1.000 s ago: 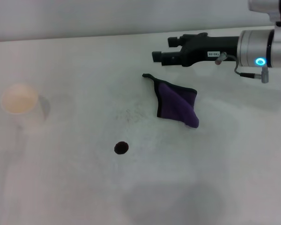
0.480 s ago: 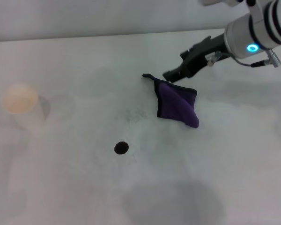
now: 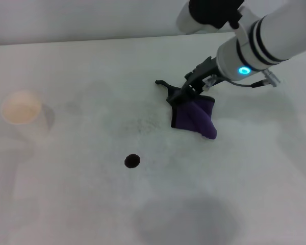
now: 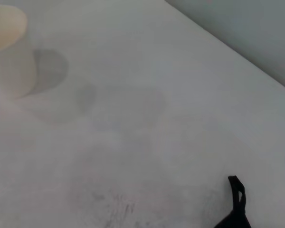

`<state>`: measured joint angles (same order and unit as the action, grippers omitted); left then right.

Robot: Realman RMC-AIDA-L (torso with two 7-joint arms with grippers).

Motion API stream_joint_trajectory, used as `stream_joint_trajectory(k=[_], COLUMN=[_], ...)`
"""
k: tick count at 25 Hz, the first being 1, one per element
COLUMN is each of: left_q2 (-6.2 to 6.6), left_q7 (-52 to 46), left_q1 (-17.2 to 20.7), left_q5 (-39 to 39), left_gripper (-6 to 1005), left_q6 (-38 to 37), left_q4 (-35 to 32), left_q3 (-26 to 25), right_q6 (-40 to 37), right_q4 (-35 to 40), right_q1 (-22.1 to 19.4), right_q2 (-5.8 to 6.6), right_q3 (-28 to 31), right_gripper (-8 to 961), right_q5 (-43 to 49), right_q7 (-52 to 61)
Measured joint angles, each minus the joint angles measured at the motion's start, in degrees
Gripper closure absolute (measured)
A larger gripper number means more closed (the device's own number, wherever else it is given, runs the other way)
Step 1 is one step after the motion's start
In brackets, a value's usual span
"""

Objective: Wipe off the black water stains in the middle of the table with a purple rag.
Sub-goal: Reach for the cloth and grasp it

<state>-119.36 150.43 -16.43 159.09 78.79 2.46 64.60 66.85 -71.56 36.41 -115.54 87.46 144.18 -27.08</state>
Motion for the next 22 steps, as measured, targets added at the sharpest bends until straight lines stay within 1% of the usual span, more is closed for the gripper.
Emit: stream_joint_trajectory(k=[5,9,16,22], left_q2=[0.01,0.01,0.01,0.01], left_q7=[0.0,0.0,-0.1,-0.3], left_q1=[-0.3,-0.4,-1.1,-1.5], left_q5=[0.0,0.0,-0.3,-0.3], left_gripper=[136,136,136,136], left_q6=[-0.6,-0.9,-2.4,-2.4], left_q4=[0.0,0.0,0.0,0.0], left_q3=[0.0,0.0,0.0,0.0], right_q6=[-4.3,-6.3,-8.1,-8.7], right_q4=[6.1,9.5,12.5,13.3], right_q1=[0.7,1.1,1.6,1.6], right_q2=[-0.11,-0.02,-0.15,-0.27], right_q3=[-0.6,-0.3,-0.5,-0.6], right_gripper=[167,171,178,183], right_q5=[0.0,-0.3,-0.4,-0.5], right_q7=[0.1,0.2,0.2,-0.1])
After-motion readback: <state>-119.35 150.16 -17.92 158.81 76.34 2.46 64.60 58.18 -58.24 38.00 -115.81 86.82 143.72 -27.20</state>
